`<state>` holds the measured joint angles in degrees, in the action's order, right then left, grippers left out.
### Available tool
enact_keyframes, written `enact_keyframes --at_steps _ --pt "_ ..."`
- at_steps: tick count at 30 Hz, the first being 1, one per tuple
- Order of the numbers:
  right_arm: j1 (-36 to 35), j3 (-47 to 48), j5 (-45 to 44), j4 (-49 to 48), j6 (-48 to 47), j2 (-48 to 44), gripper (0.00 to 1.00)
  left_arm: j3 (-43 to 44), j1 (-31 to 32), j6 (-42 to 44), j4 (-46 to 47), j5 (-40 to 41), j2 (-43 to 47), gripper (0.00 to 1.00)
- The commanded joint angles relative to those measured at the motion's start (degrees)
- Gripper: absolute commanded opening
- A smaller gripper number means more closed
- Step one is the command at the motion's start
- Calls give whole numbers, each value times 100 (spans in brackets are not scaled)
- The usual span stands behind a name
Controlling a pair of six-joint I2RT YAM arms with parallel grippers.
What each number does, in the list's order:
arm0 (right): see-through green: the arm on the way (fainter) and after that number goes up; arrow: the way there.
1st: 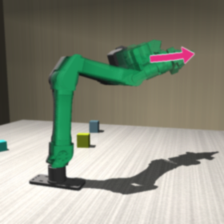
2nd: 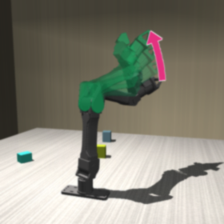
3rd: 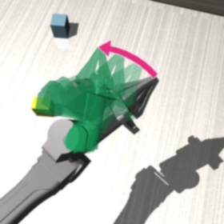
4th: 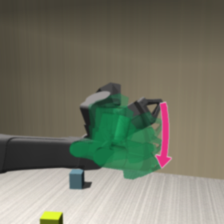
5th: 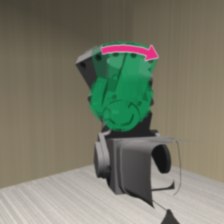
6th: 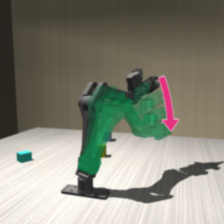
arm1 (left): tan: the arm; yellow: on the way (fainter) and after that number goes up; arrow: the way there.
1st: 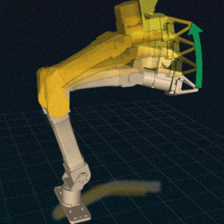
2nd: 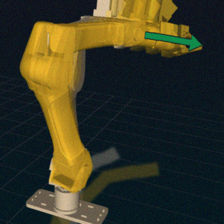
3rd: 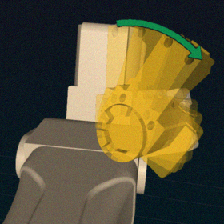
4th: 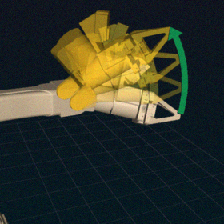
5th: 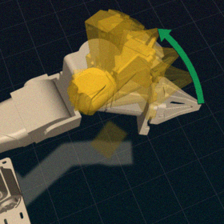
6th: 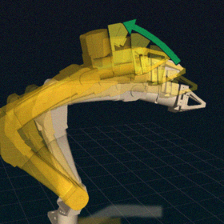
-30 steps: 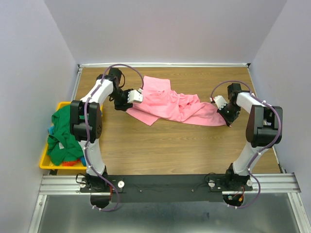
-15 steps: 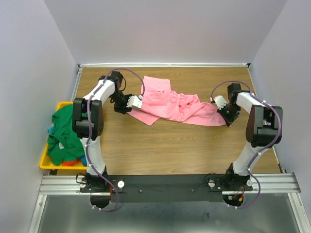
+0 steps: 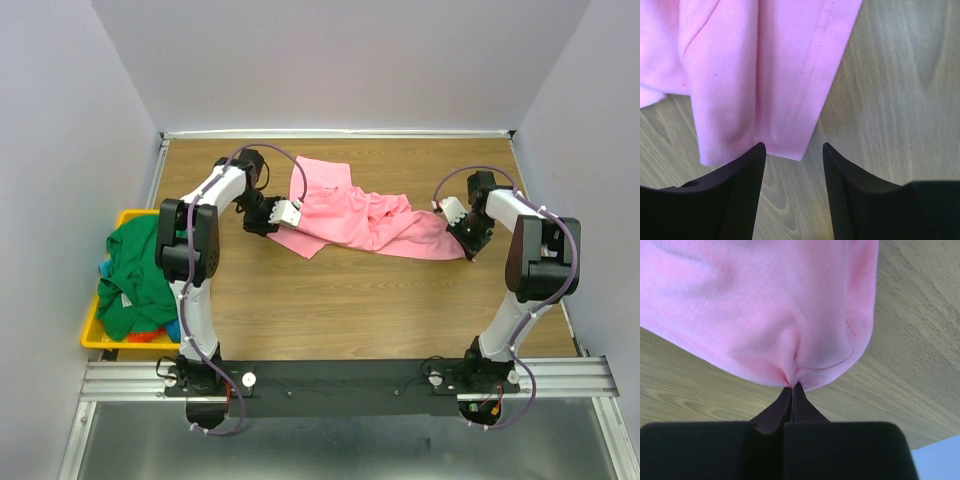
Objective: Fold and stack the t-shirts
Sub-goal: Flatten out the tshirt
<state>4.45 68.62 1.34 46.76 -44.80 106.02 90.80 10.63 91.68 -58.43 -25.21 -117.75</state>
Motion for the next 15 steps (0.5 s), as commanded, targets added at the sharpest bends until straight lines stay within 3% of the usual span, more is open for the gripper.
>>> enact_keyframes --at_steps 1,12,15 --pt "-14 -103 33 149 76 235 1 227 18 -1 -10 -90 -248 57" --pt "-5 -77 15 149 76 244 1 358 35 -1 -291 359 -696 58" --pt "-5 -59 6 158 76 244 1 385 44 -27 -397 421 -775 46"
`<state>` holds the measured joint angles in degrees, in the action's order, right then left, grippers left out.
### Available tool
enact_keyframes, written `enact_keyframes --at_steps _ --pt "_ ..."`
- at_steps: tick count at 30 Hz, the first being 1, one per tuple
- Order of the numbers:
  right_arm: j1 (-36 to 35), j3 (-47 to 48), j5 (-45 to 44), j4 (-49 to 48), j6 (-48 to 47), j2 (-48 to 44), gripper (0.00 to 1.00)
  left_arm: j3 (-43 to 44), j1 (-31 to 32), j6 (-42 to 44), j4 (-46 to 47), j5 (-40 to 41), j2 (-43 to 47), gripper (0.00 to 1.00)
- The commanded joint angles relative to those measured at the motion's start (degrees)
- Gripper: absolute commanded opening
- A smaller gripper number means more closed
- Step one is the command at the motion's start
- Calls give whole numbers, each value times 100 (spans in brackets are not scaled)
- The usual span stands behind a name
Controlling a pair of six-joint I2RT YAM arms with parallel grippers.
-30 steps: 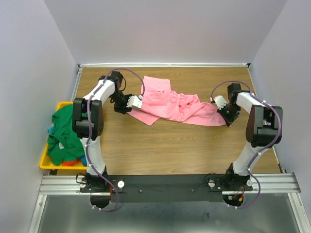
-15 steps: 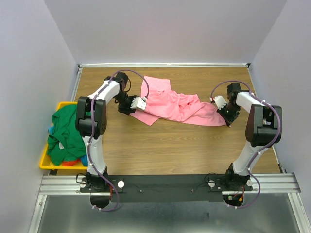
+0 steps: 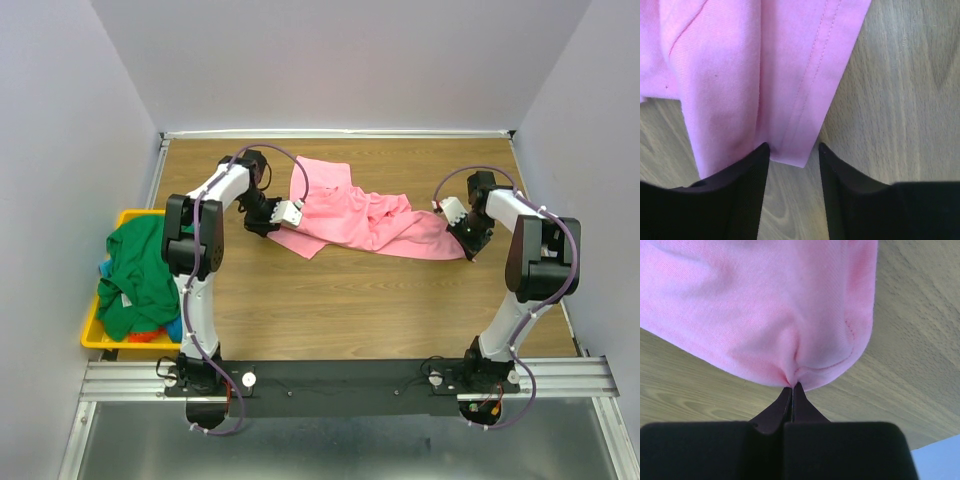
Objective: Fold and stack the t-shirts
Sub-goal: Flatten out the tshirt
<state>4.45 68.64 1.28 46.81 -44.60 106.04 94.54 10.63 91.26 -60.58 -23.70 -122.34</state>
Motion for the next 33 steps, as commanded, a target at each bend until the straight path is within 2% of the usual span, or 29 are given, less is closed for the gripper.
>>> enact_keyframes --at_steps 1,2,4,5,6,9,12,15,19,22,26,27,33 --pt "-5 -53 4 145 57 233 1 -15 53 14 -174 270 -290 40" --pt "-5 -44 13 153 57 242 1 -58 44 -3 -113 261 -229 36" --pt "-5 -44 56 153 83 242 1 -295 53 -38 71 252 -28 21" --pt "-5 -44 57 145 83 242 1 -409 53 -38 185 244 52 21" --pt "-5 -44 92 145 100 233 1 -645 62 -134 274 261 148 13" --pt "-5 -70 109 153 101 172 1 -1024 62 -380 669 235 553 4" --pt "3 -70 136 145 118 84 1 -1342 18 -758 864 -44 948 0" --pt "39 105 241 162 188 -170 1 -974 -149 -1293 477 -685 1151 0" --pt "109 727 312 250 223 -592 1 404 -509 -2250 -138 -1513 1274 0" --pt "170 1281 347 268 259 -655 1 1529 -817 -2910 -227 -2067 1275 0" --pt "293 2459 426 267 487 -514 0 2638 -1019 -4614 510 -2428 1239 0" --pt "311 3009 435 259 539 -384 1 2918 -1019 -4931 721 -2420 1248 0" --pt "337 4893 294 197 996 109 0 3202 -1195 -7004 2592 -1858 1643 0"
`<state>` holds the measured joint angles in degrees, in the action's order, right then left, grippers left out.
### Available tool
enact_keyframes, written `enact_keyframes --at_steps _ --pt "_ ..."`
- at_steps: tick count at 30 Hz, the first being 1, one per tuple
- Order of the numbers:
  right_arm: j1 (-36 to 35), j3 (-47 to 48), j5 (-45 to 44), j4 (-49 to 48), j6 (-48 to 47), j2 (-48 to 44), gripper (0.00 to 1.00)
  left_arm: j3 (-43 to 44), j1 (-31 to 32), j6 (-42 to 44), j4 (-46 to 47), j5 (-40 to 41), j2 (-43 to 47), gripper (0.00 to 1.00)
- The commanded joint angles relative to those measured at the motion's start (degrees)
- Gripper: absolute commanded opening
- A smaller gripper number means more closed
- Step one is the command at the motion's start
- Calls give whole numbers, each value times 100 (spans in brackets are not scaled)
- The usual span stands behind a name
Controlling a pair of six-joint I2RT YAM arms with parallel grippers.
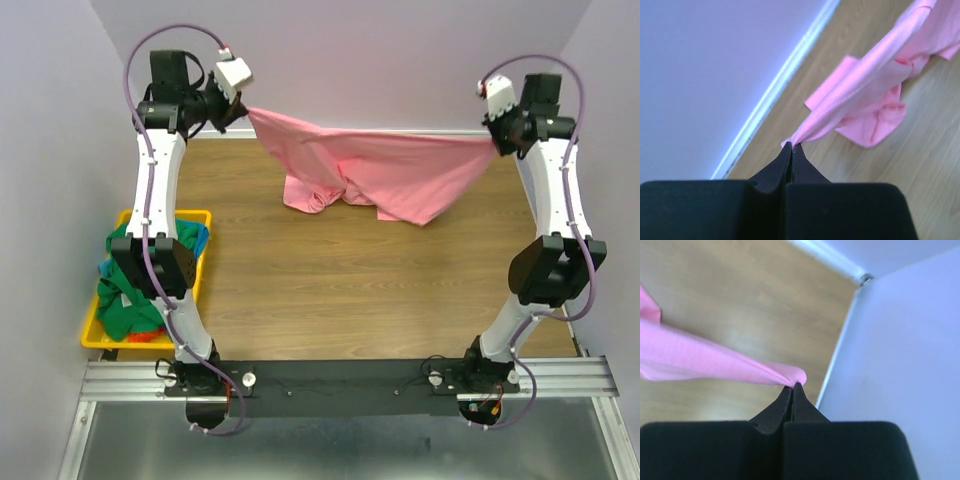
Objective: Fold and stack the t-shirts
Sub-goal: Flatten out the tshirt
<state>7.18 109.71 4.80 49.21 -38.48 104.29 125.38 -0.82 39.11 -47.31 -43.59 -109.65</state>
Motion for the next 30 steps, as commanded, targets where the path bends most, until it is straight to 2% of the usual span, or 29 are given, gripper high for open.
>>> enact_keyframes --at_steps 1,3,7,10,17,20,21,23,30 --pt "64 1302 -101 -61 429 320 0 109 -50 -1958 1486 254 452 0" --pt "64 1771 -259 -183 534 399 1 153 -50 -2275 2066 718 654 0" --pt "64 2676 -445 -491 578 452 0 434 -59 -2706 2533 1133 857 0" --pt "64 2792 -743 -903 587 338 0 365 -59 -2830 2911 1616 1120 0" --pt "64 2731 -787 -1519 692 -277 1 -303 -59 -2769 3806 2364 2130 0" --pt "64 2617 -770 -1721 789 -663 0 -847 -59 -2637 4175 2575 2780 0" --pt "64 2538 -796 -1818 824 -882 1 -1092 -67 -2559 4334 2680 3278 0" --pt "64 2433 -840 -1958 842 -1112 0 -1314 -59 -2479 4483 2777 3440 0" --pt "64 1870 -814 -2477 833 -2324 0 -2183 -59 -2127 4705 3120 4890 0"
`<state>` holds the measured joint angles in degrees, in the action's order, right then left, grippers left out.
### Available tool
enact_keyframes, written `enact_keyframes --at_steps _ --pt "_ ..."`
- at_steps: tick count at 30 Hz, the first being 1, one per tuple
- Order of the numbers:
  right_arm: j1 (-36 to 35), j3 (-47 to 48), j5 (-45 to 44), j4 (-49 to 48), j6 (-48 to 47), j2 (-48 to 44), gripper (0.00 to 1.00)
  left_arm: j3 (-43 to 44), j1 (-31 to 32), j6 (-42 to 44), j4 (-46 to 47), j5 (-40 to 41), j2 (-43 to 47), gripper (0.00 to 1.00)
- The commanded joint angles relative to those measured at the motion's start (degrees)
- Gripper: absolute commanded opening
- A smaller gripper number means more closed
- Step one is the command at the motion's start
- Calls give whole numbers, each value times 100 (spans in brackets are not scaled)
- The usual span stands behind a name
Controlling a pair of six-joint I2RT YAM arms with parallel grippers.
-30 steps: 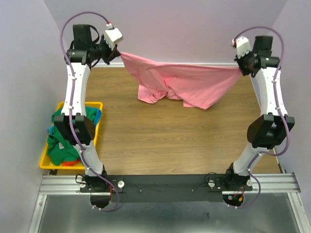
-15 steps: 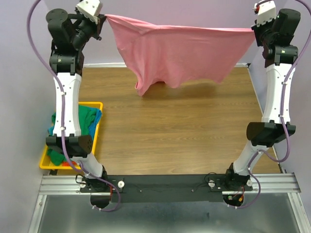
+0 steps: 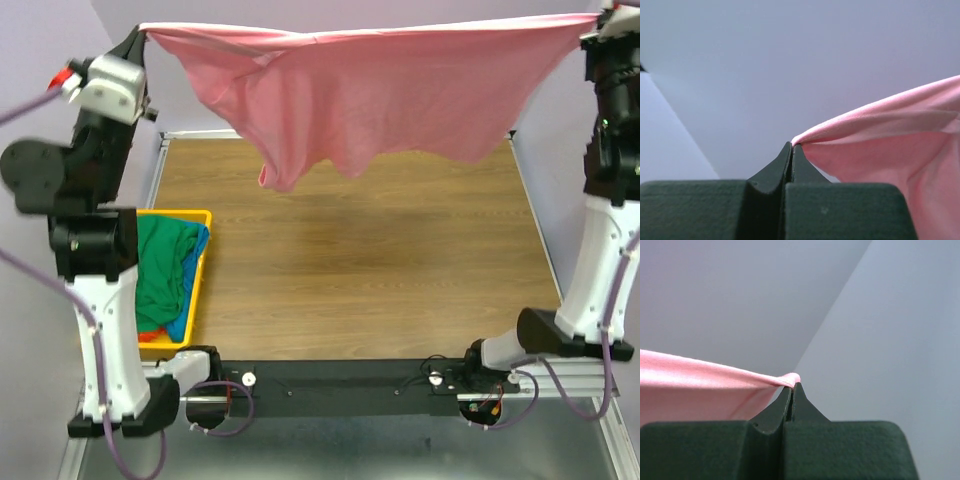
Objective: Fold and stack the t-shirts
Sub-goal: Flatten out the tshirt
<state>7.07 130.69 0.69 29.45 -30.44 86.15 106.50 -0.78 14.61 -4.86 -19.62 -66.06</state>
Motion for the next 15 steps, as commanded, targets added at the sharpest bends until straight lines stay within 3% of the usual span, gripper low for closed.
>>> enact_keyframes --at_steps 1,9,15 --pt "75 -263 -403 -519 12 -633 1 -366 -63 375 460 731 655 0" --pt "75 -658 -403 -660 -602 -1478 1 -709 -63 867 153 1276 1526 0" --pt "75 -2019 -96 -651 -824 -1575 1 -999 -63 1447 -839 602 1343 0"
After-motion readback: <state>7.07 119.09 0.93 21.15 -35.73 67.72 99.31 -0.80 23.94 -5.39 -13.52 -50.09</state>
